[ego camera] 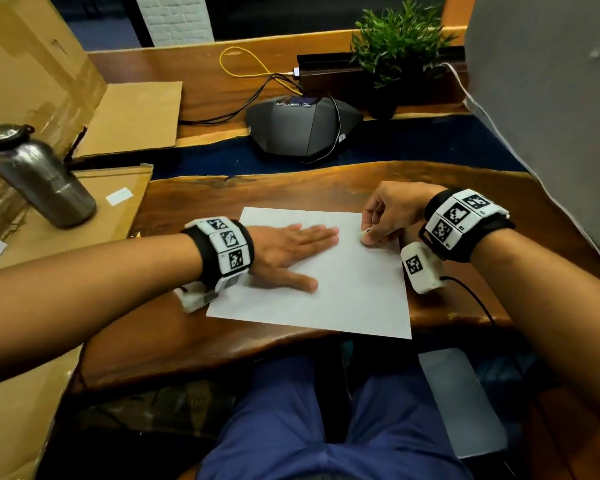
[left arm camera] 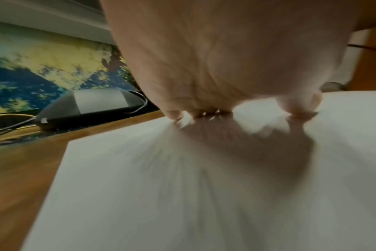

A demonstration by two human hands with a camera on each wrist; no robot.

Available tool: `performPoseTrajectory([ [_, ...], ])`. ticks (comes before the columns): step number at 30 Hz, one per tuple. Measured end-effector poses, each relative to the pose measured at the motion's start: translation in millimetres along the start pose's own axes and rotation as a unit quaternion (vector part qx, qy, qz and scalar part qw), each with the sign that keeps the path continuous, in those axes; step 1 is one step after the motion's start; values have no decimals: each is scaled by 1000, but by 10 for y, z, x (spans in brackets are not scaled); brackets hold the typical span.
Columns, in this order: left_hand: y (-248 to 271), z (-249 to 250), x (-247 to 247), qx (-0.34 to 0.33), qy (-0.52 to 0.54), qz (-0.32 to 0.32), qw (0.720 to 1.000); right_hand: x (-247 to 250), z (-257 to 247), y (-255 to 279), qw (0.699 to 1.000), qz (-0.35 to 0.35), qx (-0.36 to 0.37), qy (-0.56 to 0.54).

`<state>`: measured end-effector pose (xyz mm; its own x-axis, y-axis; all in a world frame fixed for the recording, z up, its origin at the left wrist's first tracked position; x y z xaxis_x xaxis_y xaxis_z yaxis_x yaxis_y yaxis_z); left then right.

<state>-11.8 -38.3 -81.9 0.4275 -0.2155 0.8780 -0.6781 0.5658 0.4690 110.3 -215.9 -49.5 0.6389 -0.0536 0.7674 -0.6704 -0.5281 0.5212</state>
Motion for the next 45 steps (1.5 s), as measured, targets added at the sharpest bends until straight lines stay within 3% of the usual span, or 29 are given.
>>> performPoseTrajectory([
  [4,-109,-191,143,100,9,44,994,0,12,-6,1000,7,-5,-2],
  [8,19,2,216,23,52,122,991,1,13,-20,1000,10,-8,-4],
  [11,161,191,130,-60,12,82,995,-5,-8,-19,1000,10,-7,3],
  [15,294,148,-91,-56,-3,-9,998,-4,-6,-5,1000,18,-2,19],
  [18,234,77,-111,-60,-3,-15,998,-14,-21,34,999,15,0,28],
  [26,-135,-248,161,109,47,27,993,-12,-33,74,999,26,-8,28],
  [29,-113,-212,157,124,68,47,989,-28,-15,78,999,49,-5,20],
  [34,7,-148,17,173,120,11,978,-31,-27,75,997,68,4,23],
  [40,-17,-111,84,185,130,2,974,96,-347,32,977,197,80,29],
  [45,-31,-83,142,197,125,-1,972,-4,-492,-105,969,206,107,80],
])
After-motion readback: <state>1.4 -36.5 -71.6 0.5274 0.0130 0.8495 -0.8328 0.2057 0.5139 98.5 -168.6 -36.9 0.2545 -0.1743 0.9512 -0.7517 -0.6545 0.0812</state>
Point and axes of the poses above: each hand's wrist, its own y-axis away from the middle knuckle, its own x-axis out of the back of the hand, z = x × y, the point moved 4 cm from there along -y, towards the middle knuckle, and after that the axes turned 3 degrees about -x, right-handed, at the moved point
